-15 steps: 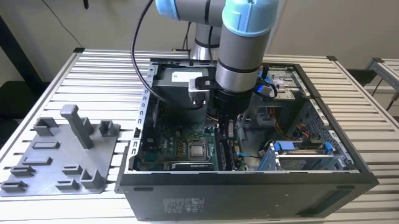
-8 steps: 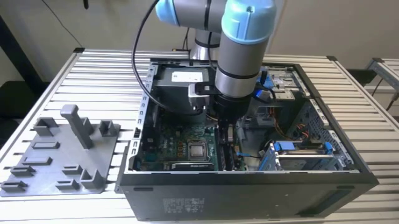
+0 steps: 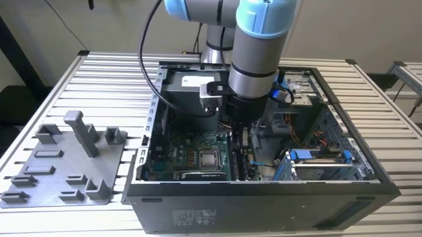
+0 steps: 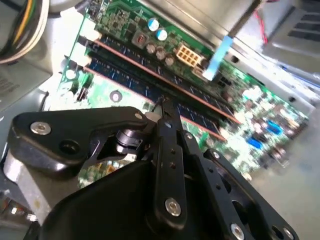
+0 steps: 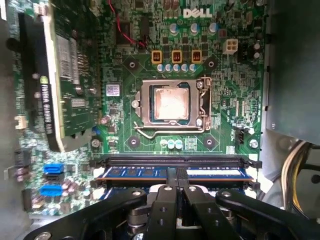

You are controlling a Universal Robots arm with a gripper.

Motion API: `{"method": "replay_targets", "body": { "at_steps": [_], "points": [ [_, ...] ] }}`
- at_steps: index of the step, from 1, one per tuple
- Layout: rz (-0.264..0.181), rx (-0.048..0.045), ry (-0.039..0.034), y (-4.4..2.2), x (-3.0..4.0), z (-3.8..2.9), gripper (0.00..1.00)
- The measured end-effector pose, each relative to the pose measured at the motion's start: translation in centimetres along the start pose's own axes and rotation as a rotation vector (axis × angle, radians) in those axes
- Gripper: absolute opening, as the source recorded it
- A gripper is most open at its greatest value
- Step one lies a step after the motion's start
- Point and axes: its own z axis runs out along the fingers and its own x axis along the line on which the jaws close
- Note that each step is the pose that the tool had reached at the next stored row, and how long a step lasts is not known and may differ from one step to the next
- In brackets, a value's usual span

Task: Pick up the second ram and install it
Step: 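Press down the second ram until it locks into place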

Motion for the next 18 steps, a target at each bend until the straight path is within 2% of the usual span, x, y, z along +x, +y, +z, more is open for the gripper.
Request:
{"method": "replay_targets", "body": {
  "at_steps": [9,11,12,18],
  "points": [
    [0.000,-0.0001,0.0005,-0.05,0.15,-4.06,0.11],
    [0.000,-0.0001,0.0003,-0.06,0.18,-4.72,0.11],
    [0.000,-0.0001,0.0004,-0.07,0.19,-4.96,0.11],
    [0.000,0.0000,0.0002,-0.07,0.19,-5.06,0.11]
  ]
}}
